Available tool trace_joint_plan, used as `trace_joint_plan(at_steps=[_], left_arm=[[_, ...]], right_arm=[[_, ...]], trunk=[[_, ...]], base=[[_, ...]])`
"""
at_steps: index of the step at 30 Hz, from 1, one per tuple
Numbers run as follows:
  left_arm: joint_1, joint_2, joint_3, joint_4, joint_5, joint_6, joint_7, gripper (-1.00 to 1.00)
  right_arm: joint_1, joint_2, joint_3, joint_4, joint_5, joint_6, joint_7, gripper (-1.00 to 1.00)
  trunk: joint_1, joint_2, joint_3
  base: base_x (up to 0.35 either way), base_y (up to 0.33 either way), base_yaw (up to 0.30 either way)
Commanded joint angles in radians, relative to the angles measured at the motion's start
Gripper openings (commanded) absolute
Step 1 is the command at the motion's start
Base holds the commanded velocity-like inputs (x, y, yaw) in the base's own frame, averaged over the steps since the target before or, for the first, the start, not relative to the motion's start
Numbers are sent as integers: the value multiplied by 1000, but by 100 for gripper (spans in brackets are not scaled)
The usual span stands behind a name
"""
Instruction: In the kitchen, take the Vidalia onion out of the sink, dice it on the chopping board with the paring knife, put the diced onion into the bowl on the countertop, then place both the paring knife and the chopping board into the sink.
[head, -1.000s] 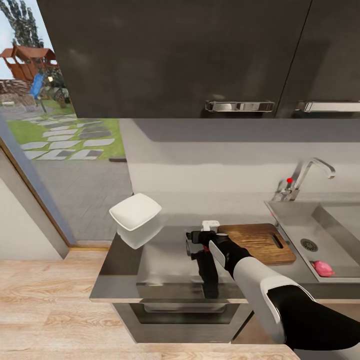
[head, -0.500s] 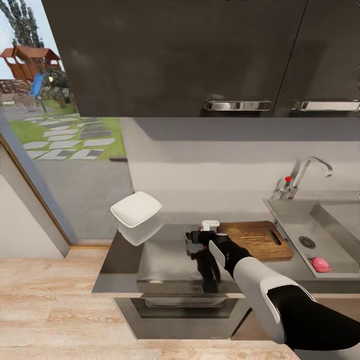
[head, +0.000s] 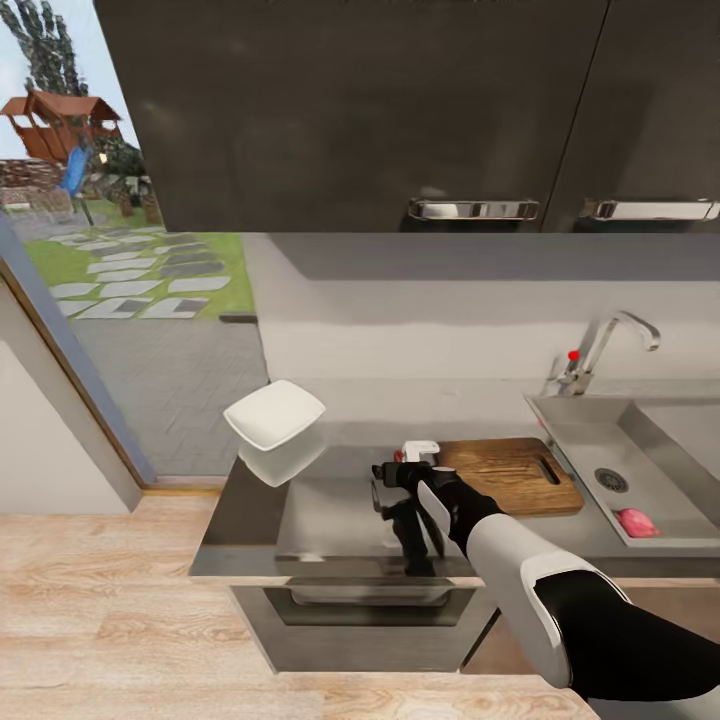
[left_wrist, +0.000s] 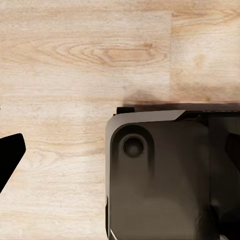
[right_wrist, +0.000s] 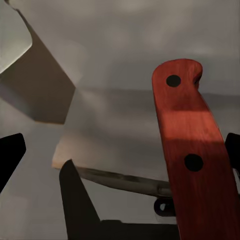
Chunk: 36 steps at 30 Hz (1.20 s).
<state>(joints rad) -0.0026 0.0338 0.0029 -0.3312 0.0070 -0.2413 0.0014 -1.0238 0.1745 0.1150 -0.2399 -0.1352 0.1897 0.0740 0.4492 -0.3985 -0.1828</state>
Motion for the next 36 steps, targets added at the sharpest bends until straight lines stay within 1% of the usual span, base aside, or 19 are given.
trace_joint_plan(at_steps=[1,18,36], left_arm=[[0,0,0,0,1,-3,0,100],[0,1,2,0,1,-3,0,100],[0,0,0,0,-3,-3,0,100]], right_arm=[[0,0,3,1,-18,8,1,100],[1,0,4,1,-19,8,1,100],[1,0,4,1,-19,8,1,100]], trunk=[[1,-1,-2],[1,-1,-2],[1,-1,-2]], base=[[34,91,0],[130,171,0],[7,15,0]])
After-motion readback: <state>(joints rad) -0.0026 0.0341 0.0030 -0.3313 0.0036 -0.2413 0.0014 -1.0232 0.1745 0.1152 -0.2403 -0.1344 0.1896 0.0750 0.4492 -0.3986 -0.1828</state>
